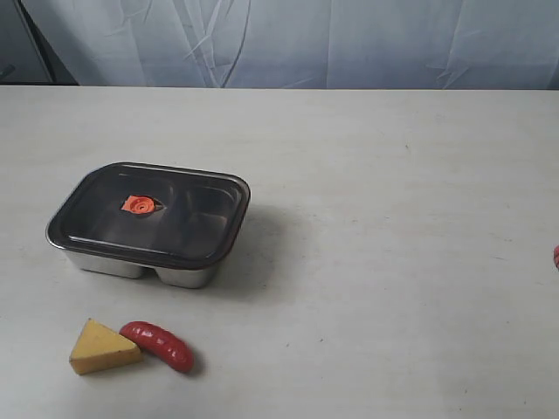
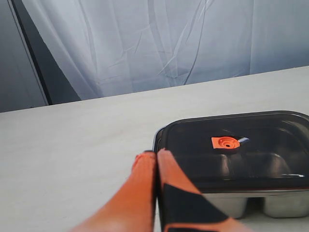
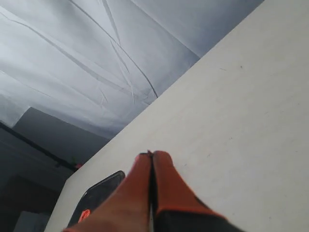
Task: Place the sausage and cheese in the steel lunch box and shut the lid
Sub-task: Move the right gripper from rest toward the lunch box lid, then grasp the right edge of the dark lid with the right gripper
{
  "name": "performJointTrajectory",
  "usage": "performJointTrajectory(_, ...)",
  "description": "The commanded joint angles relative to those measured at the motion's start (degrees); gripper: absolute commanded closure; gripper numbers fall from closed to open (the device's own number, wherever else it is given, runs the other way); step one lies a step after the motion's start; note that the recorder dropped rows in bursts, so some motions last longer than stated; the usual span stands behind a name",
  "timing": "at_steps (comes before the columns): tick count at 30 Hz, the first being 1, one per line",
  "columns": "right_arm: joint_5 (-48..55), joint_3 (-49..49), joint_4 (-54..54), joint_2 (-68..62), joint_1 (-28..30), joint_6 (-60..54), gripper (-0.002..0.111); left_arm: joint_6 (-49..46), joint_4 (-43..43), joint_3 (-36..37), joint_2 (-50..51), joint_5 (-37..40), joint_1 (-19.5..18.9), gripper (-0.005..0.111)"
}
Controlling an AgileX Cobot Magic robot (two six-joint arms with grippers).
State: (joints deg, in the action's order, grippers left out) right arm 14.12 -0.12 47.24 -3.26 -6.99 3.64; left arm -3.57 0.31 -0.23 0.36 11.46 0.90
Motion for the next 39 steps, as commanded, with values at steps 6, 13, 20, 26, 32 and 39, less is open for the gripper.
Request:
performJointTrajectory(6,-2.97,0.12,5.82,0.30,0.14,-0.13,0.109,0.07,0.04,0.23,-0.36,-0.80,0.34,0.107)
performJointTrajectory(13,0.35,0.12,10.21,0.30,0.14,-0.28,0.109,0.07,0.04,0.23,-0.36,-0.80,0.34,0.107)
performJointTrajectory(20,2.21,-5.77,9.62,-3.38,0.14,-1.64,0.109,0.07,0.04,0.23,-0.36,-0.80,0.34,0.107)
performJointTrajectory(26,9.78,-20.76,9.62,-15.68,0.14,-14.23,0.109,0.07,0.04,0.23,-0.36,-0.80,0.34,0.107)
performJointTrajectory(32,24.49,-43.15,-3.22,-38.18,0.14,-16.92,0.109,0.07,0.04,0.23,-0.36,-0.80,0.34,0.107)
performJointTrajectory(39,40.97,-59.21,-1.43,-66.11,0.25,-28.07,0.109,0.07,0.04,0.23,-0.36,-0.80,0.34,0.107)
